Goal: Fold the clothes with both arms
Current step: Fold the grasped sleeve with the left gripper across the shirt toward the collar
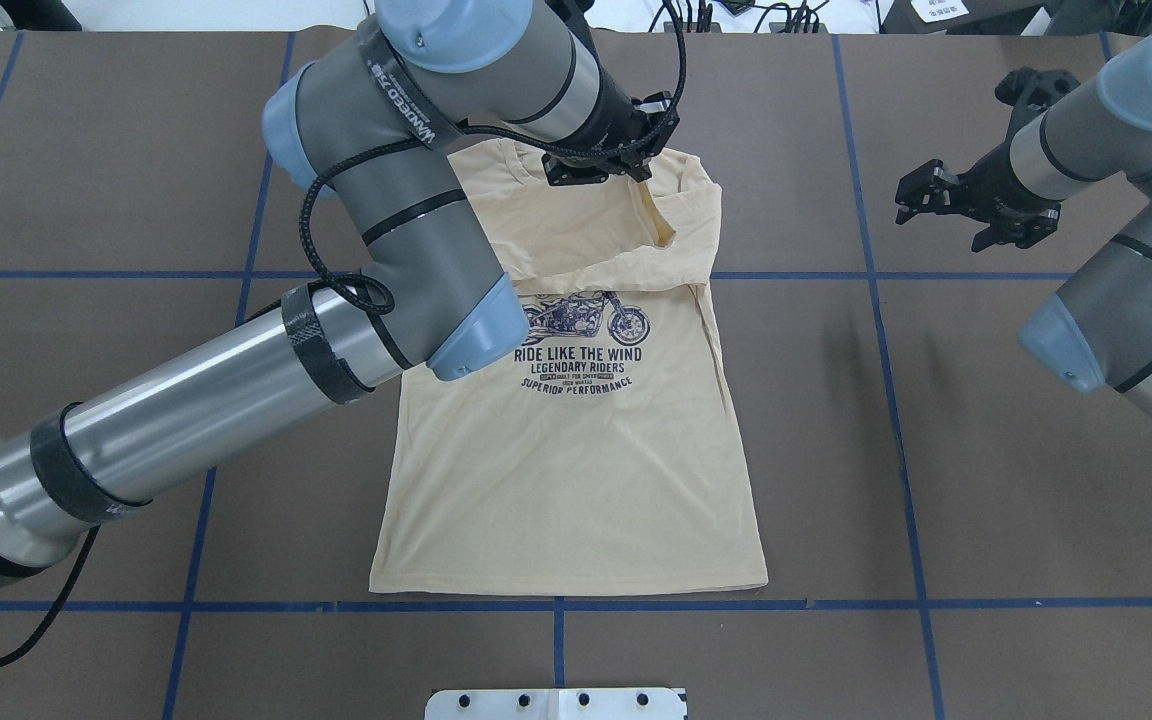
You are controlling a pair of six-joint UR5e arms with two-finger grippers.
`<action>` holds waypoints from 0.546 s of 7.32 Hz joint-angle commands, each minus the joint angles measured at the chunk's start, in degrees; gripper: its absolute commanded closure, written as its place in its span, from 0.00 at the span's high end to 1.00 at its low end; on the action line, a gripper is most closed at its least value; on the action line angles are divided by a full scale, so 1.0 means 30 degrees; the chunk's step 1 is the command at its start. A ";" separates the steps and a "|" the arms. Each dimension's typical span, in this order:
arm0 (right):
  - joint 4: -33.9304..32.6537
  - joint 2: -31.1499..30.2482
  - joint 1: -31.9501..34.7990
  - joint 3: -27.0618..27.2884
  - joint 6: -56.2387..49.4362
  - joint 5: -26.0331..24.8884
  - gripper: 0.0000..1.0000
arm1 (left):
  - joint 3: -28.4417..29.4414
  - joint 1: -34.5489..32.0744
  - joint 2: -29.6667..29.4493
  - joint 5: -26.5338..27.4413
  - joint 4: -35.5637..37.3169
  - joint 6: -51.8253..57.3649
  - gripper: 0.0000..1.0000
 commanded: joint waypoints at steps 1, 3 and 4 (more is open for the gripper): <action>0.0053 0.0017 -0.0001 -0.0259 0.0000 -0.0019 0.99 | 0.1044 0.0447 -0.0274 0.0828 -0.1130 -0.0127 0.00; 0.0082 -0.0012 -0.0001 -0.0320 0.0000 0.0068 0.99 | 0.3146 0.0594 -0.1502 0.0859 -0.2500 -0.0678 0.00; 0.0082 -0.0041 -0.0001 -0.0320 0.0000 0.0098 0.99 | 0.3679 0.0856 -0.1826 0.1613 -0.2974 -0.0944 0.14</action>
